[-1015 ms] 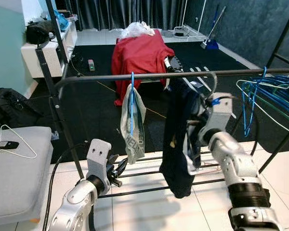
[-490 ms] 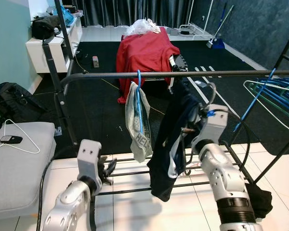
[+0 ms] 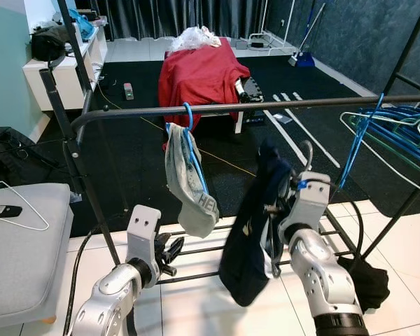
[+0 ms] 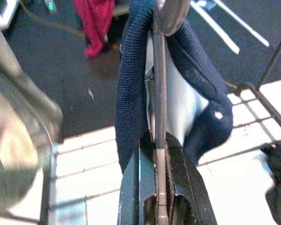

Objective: Hang hanger

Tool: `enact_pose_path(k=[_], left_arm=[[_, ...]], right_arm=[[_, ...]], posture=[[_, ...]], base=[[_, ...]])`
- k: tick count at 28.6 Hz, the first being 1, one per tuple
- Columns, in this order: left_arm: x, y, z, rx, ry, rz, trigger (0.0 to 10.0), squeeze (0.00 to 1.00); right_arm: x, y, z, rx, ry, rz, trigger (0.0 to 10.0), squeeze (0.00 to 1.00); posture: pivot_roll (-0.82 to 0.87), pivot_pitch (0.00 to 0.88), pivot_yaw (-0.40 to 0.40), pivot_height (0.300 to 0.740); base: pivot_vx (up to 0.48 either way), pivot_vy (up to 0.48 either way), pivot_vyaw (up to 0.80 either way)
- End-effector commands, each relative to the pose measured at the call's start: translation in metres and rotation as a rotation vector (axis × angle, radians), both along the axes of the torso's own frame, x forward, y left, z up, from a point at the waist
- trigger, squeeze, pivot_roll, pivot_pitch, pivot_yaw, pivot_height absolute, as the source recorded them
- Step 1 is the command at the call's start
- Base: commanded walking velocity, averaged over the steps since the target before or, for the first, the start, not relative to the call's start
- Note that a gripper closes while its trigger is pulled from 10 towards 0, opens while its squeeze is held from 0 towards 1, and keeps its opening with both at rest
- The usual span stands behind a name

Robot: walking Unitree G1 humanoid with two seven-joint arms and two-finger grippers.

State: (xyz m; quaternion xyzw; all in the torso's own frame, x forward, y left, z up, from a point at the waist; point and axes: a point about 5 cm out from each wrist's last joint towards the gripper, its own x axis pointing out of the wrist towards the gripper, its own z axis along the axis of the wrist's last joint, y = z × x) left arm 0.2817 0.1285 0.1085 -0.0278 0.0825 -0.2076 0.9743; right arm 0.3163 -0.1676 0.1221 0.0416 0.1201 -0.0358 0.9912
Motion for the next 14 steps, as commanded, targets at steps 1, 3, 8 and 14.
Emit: enact_pose_path(k=[1, 3, 8, 14], left_arm=[[-0.004, 0.002, -0.004, 0.018, 0.000, -0.011, 10.0, 0.00], [-0.006, 0.002, -0.004, 0.001, 0.010, -0.009, 10.0, 0.00], [0.001, 0.006, 0.000, -0.070, 0.026, 0.060, 10.0, 0.00], [0.008, 0.008, 0.008, -0.072, 0.000, 0.093, 10.0, 0.00]], right_arm=[[-0.004, -0.004, 0.002, -0.031, -0.010, -0.013, 10.0, 0.00], [-0.006, -0.004, 0.001, -0.021, -0.010, -0.017, 10.0, 0.00], [-0.002, 0.002, 0.010, 0.025, -0.051, 0.001, 10.0, 0.00], [0.002, 0.008, 0.015, 0.073, -0.083, 0.033, 10.0, 0.00]], posture=[[-0.06, 0.100, 0.004, 0.740], [-0.07, 0.098, 0.006, 0.740], [-0.07, 0.103, 0.006, 0.740], [-0.06, 0.103, 0.000, 0.740]], base=[[0.000, 0.000, 0.00], [0.000, 0.000, 0.00], [0.000, 0.000, 0.00], [0.000, 0.000, 0.00]])
